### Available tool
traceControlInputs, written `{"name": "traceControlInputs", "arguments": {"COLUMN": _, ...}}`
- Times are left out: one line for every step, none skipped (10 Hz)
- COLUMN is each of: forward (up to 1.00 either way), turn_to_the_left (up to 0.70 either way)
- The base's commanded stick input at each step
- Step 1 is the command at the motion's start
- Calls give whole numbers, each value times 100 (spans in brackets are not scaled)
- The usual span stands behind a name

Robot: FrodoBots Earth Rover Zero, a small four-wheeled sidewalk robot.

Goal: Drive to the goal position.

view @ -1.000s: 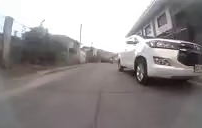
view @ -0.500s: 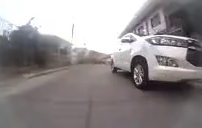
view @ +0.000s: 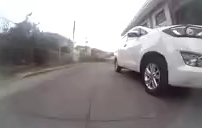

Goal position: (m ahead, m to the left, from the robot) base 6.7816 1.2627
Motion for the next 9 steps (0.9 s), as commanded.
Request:
{"name": "traceControlInputs", "arguments": {"forward": 100, "turn_to_the_left": 0}}
{"name": "traceControlInputs", "arguments": {"forward": 100, "turn_to_the_left": 0}}
{"name": "traceControlInputs", "arguments": {"forward": 100, "turn_to_the_left": 0}}
{"name": "traceControlInputs", "arguments": {"forward": 100, "turn_to_the_left": 0}}
{"name": "traceControlInputs", "arguments": {"forward": 100, "turn_to_the_left": 0}}
{"name": "traceControlInputs", "arguments": {"forward": 100, "turn_to_the_left": 0}}
{"name": "traceControlInputs", "arguments": {"forward": 100, "turn_to_the_left": 0}}
{"name": "traceControlInputs", "arguments": {"forward": 100, "turn_to_the_left": 0}}
{"name": "traceControlInputs", "arguments": {"forward": 100, "turn_to_the_left": 0}}
